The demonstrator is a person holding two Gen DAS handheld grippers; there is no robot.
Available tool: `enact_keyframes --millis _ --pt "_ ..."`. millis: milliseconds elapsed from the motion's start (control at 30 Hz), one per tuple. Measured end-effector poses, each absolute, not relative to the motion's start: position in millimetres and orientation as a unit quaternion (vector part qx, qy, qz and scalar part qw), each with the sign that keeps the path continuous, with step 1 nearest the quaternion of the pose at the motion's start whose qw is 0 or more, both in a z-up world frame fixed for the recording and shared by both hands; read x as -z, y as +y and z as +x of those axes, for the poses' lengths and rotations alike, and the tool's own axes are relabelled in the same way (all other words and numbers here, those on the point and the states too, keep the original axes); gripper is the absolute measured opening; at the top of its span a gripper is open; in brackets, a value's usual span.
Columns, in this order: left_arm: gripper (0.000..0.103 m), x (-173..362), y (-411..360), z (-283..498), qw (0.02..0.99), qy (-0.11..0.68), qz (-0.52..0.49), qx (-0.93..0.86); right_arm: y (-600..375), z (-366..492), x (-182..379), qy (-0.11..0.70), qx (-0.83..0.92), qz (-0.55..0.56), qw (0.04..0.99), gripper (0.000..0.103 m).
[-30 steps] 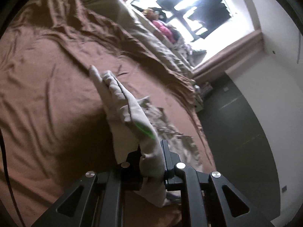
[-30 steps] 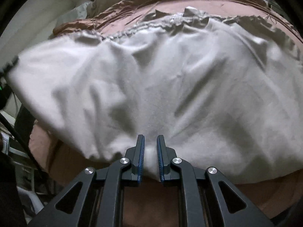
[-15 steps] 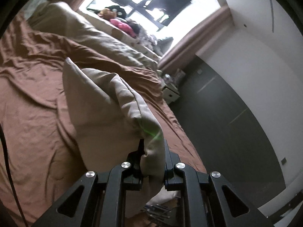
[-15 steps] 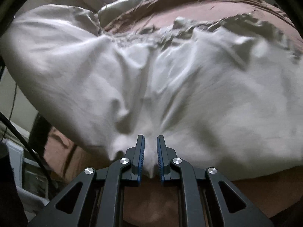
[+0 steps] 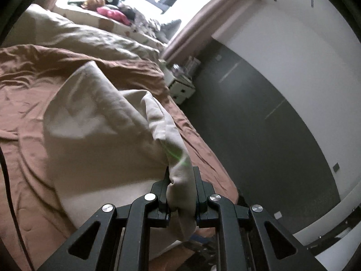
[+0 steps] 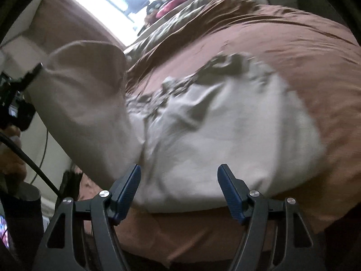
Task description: Fold large clothes
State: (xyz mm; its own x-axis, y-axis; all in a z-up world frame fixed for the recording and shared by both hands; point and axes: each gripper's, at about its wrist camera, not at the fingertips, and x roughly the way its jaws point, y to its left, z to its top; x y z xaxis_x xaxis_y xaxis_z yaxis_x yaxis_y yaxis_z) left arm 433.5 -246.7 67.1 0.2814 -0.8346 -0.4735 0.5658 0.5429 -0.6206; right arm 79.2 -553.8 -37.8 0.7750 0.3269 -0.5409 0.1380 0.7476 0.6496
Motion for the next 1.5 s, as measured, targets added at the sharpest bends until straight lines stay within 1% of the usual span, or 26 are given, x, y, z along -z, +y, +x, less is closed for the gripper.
enact_keyframes --millis 200,400,500,600,633,667,700,767,833,933,1033,1200,1333,1367,1400,1433,1467,1500 --pt "0.015 -38.0 -325.5 435.4 0.749 0.437 -0.146 0.476 -598.9 26.3 42.8 0.315 -0.010 0.374 0.872 0.069" --pt "0.015 0.3 -393.3 426.7 0.722 0.477 -0.113 0.489 -625.3 -4.9 52.8 0.314 0.023 0.397 0.862 0.069" --pt "0.017 19.0 -421.0 415.3 0.707 0.499 -0.081 0.494 -635.3 -14.2 56.7 0.314 0.033 0.406 0.857 0.069" --pt "0.035 36.0 -434.9 407.8 0.685 0.527 -0.064 0.499 -640.6 -20.9 51.9 0.313 0.043 0.409 0.856 0.069" --pt "0.045 39.4 -435.0 404.7 0.676 0.533 -0.066 0.505 -641.0 -21.5 50.0 0.313 0.044 0.408 0.856 0.069" --pt "0.053 41.1 -433.3 402.7 0.666 0.537 -0.072 0.513 -640.2 -20.7 47.8 0.313 0.042 0.408 0.857 0.069" --pt "0.056 40.0 -430.7 401.9 0.663 0.536 -0.076 0.517 -639.1 -17.4 46.2 0.312 0.038 0.408 0.857 0.069" --pt "0.073 32.5 -418.7 405.2 0.673 0.525 -0.082 0.515 -636.9 -11.0 44.7 0.309 0.026 0.409 0.858 0.069" --pt "0.079 26.5 -403.3 405.1 0.689 0.512 -0.087 0.505 -636.0 -1.3 47.9 0.307 0.013 0.407 0.860 0.069" --pt "0.079 26.1 -372.7 412.5 0.714 0.504 -0.092 0.477 -630.3 16.1 53.1 0.311 -0.008 0.403 0.861 0.069" --pt "0.079 36.5 -331.7 417.3 0.736 0.509 -0.104 0.435 -626.6 38.7 61.3 0.331 -0.016 0.396 0.857 0.069" --pt "0.079 60.6 -267.3 421.8 0.765 0.514 -0.125 0.367 -629.3 67.6 78.0 0.349 -0.030 0.411 0.842 0.069" --pt "0.079 83.9 -229.1 418.3 0.784 0.517 -0.133 0.317 -627.5 85.7 78.5 0.355 -0.033 0.404 0.842 0.069" --pt "0.079 93.4 -219.6 416.9 0.786 0.521 -0.136 0.304 -626.9 88.2 77.3 0.356 -0.032 0.401 0.844 0.065" --pt "0.079 100.3 -213.9 415.0 0.786 0.524 -0.140 0.296 -626.0 91.2 77.0 0.358 -0.028 0.397 0.845 0.052" --pt "0.079 107.0 -209.2 412.5 0.785 0.528 -0.143 0.290 -628.5 95.7 77.6 0.360 -0.025 0.393 0.846 0.044" --pt "0.079 115.2 -207.3 410.1 0.783 0.533 -0.146 0.285 -628.6 97.3 77.6 0.360 -0.023 0.390 0.847 0.025" --pt "0.079 124.5 -206.8 407.8 0.781 0.539 -0.145 0.281 -629.4 97.7 76.3 0.357 -0.024 0.389 0.849 0.016"
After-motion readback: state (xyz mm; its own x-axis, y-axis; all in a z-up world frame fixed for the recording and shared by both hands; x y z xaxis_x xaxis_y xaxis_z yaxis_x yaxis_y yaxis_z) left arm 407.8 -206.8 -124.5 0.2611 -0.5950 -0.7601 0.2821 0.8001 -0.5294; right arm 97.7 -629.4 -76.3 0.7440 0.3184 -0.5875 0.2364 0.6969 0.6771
